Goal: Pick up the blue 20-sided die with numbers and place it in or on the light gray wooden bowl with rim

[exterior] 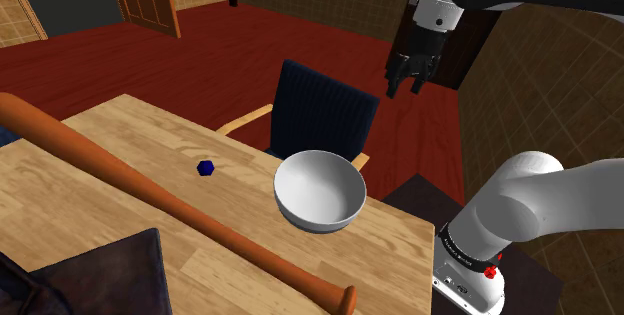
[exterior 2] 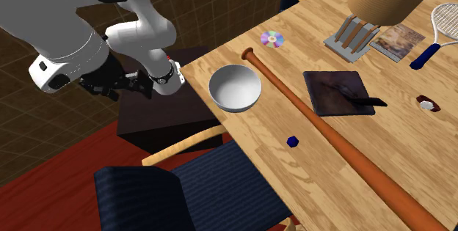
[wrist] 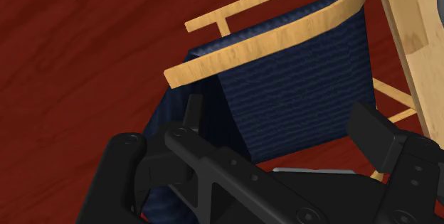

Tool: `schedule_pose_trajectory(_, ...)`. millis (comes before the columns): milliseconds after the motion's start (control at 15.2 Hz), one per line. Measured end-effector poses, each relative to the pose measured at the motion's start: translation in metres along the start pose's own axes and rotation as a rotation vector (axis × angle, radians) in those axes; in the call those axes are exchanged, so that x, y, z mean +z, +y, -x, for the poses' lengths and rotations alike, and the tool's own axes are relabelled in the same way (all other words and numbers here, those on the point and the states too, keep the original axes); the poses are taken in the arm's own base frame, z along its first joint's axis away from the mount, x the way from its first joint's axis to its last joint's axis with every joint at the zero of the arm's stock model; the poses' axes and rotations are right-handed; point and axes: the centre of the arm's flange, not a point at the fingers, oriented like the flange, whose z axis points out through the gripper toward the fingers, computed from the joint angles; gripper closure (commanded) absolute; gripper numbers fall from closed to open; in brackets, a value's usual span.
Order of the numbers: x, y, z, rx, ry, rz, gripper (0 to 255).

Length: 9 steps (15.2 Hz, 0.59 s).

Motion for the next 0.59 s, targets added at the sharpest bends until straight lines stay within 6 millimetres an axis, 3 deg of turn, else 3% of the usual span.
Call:
schedule_pose_trajectory(198,0.005,-0.016,-0.001,0.001,0.003,0.004,0)
schedule_pose_trajectory(594,0.026,-0.089,-0.012,0.01,0.019,0.02,0)
